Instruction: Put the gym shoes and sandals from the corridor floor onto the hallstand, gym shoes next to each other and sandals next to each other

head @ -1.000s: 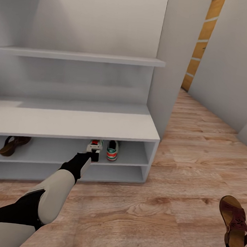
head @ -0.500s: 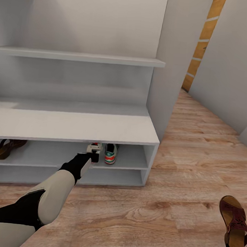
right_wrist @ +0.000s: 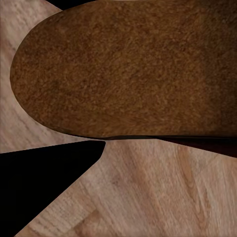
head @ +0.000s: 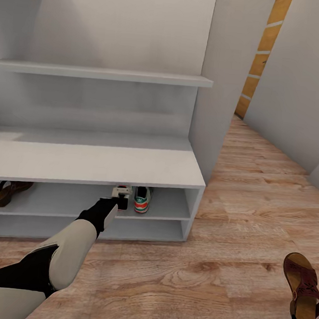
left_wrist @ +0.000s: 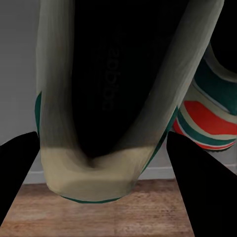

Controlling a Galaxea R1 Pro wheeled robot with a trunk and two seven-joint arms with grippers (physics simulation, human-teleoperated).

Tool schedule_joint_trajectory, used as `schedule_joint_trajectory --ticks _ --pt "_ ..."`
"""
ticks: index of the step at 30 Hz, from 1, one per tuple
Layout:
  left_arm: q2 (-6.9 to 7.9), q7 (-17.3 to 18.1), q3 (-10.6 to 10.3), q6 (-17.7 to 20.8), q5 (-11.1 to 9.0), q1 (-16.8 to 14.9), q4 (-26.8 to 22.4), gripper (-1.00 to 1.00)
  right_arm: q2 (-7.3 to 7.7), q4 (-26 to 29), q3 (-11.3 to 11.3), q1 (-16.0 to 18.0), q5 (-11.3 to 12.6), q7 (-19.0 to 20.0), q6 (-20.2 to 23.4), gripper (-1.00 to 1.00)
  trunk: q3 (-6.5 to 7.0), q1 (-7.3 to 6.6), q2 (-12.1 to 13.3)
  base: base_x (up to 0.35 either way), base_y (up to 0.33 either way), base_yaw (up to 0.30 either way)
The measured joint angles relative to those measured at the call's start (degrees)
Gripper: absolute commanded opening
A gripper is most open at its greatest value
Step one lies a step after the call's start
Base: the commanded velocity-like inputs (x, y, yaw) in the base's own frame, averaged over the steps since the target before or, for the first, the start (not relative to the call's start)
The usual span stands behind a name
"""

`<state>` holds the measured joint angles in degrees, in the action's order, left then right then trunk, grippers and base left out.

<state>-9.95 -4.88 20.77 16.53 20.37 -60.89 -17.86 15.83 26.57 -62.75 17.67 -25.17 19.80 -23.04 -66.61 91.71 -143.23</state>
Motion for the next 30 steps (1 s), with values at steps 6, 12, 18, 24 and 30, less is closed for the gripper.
schedule_joint_trajectory --ticks 6,12,18,24,30 --pt "0.00 0.01 0.01 0.05 0.10 0.07 0.10 1.00 0.00 0.00 -0.01 0.00 0.01 0.00 0.00 -1.00 0.00 0.00 0.00 0.000 0.000 0.000" --pt "0.00 0.01 0.01 -0.12 0.15 0.08 0.12 1.00 0.00 -0.01 -0.02 0.00 -0.01 0.01 0.00 -1.00 0.00 0.03 0.00 -0.161 0.019 0.000" --pt "0.00 0.01 0.01 -0.18 0.16 0.08 0.10 1.00 0.00 -0.02 -0.02 0.00 -0.01 0.01 -0.01 -1.00 0.00 0.03 0.00 -0.315 0.079 0.000" --pt "0.01 0.00 0.00 -0.31 0.16 0.08 0.05 1.00 0.00 -0.03 -0.01 0.00 -0.01 -0.01 -0.01 -1.00 0.00 0.03 0.00 -0.327 0.132 0.000" --pt "0.20 0.15 -0.02 -0.94 0.16 1.19 -0.29 1.00 0.00 -0.06 0.05 0.00 -0.10 -0.04 -0.01 -1.00 0.00 0.03 0.00 -0.282 0.221 0.000"
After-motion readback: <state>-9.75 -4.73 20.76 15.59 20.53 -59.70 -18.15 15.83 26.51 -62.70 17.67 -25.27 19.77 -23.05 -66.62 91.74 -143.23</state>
